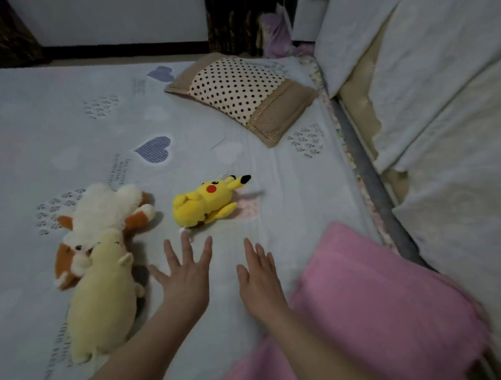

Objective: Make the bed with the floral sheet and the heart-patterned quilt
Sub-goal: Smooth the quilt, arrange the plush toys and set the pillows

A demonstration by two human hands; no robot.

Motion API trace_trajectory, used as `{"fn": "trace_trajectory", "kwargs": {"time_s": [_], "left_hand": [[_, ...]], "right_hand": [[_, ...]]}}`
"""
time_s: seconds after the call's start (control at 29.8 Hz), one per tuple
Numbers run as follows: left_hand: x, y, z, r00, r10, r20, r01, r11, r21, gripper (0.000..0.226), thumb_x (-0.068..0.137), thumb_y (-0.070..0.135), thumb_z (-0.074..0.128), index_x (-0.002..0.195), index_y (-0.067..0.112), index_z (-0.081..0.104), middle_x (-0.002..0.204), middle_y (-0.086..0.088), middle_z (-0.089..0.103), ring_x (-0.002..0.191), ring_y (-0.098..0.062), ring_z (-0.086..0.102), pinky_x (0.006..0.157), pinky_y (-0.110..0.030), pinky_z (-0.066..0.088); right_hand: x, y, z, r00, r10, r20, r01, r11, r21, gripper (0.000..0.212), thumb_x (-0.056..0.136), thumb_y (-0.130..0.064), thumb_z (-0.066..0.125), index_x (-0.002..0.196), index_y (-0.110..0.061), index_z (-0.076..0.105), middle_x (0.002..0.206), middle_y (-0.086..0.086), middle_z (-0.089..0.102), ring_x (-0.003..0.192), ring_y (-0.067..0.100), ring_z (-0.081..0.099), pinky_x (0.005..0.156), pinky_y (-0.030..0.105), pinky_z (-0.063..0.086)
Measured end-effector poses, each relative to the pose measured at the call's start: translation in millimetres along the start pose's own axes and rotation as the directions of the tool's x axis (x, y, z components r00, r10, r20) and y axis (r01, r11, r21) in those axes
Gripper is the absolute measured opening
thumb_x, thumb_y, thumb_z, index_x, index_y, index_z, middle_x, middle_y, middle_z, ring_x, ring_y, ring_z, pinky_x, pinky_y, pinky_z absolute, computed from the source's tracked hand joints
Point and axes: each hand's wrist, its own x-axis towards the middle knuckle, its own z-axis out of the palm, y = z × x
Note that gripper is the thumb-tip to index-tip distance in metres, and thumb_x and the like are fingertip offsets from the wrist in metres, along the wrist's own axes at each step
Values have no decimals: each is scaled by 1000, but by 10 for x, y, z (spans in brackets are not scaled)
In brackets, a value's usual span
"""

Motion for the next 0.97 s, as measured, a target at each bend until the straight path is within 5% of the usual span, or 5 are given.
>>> {"fn": "trace_trajectory", "kwargs": {"time_s": [0.3,0.67,0.84,0.97], "left_hand": [[-191,1704,538,909,331,252,-313,943,-110,96,93,42,63,152,45,-13,162,-4,-23,147,-41,-18,112,-70,11],[-627,2979,1453,704,558,440,-585,807,-87,92,91,41,64,153,46,-3,164,4,-14,149,-38,-5,111,-63,24],[-629,3127,1580,729,504,463,-538,840,-69,96,88,42,65,152,47,-5,163,3,-20,147,-43,-12,111,-67,19],[-627,3087,1665,814,407,415,-405,909,-96,115,77,50,74,148,51,-17,159,4,-30,146,-43,-19,107,-76,15]], "right_hand": [[-468,1740,-336,954,279,-107,-283,959,-28,56,106,-33,21,156,-32,-3,166,1,0,152,23,-2,121,42,8],[-1148,3270,-329,838,517,-173,-532,845,-55,56,104,-29,32,156,-35,10,164,-2,4,149,27,9,115,40,25],[-1113,3318,-315,828,491,-271,-496,867,57,62,101,-26,46,156,-28,19,164,1,9,149,28,11,114,42,25],[-1252,3418,-186,622,692,-367,-683,708,178,85,93,-48,55,158,-23,7,163,13,10,148,33,13,114,46,27]]}}
